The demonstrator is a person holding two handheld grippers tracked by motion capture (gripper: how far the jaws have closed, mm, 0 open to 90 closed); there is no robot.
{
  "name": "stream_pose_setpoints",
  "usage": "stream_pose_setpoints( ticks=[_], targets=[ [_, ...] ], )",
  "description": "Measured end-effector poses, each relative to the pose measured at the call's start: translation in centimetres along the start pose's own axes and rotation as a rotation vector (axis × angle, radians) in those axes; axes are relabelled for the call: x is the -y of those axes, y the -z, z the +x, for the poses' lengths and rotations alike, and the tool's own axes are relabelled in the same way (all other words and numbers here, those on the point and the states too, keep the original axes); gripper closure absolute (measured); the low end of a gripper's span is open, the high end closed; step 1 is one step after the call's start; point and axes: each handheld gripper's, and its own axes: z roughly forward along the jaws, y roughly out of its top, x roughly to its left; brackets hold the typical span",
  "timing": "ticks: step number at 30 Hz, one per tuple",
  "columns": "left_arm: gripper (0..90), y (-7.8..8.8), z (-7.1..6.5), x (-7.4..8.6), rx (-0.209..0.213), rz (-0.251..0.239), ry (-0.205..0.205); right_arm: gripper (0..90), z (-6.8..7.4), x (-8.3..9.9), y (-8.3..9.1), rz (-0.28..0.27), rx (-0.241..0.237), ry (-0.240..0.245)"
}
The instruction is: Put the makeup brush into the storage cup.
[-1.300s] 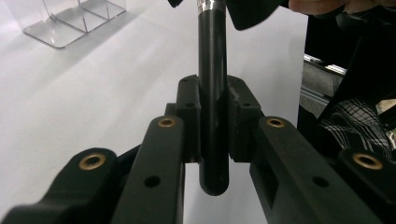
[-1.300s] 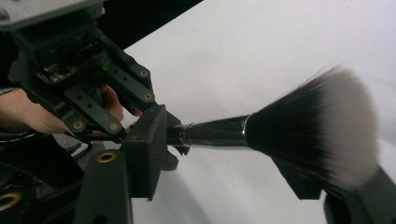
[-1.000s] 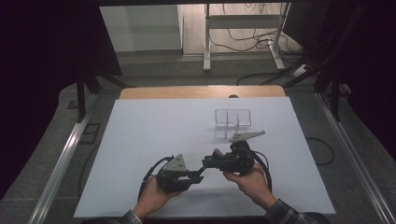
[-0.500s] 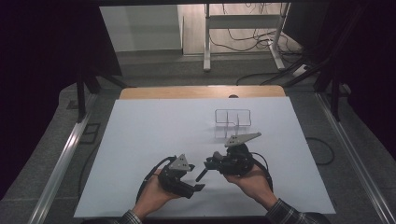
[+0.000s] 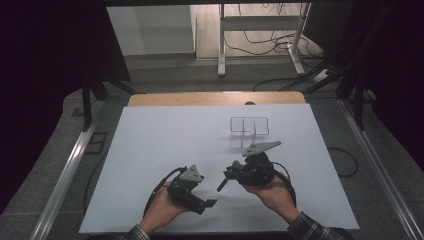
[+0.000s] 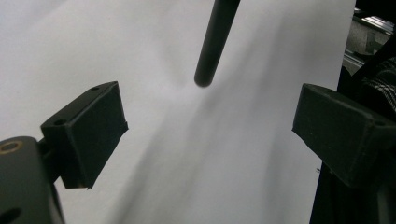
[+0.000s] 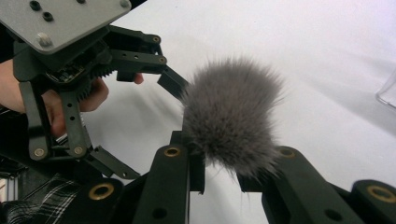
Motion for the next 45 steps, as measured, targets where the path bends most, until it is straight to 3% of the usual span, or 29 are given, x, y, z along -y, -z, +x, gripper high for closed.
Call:
stream_pose_setpoints(
  ticks=[13, 45],
  targets=[
    [5.4, 0.5, 0.9, 0.7, -0.022, 0.015, 0.013, 76.4, -1.0, 0.4, 1.1, 0.002, 0.067, 0.046],
    [1.9, 2.7, 2.3, 2.0, -0.103, 0.012, 0.015, 76.4, -3.4, 0.7, 3.5, -0.038, 0.181, 0.029]
  ],
)
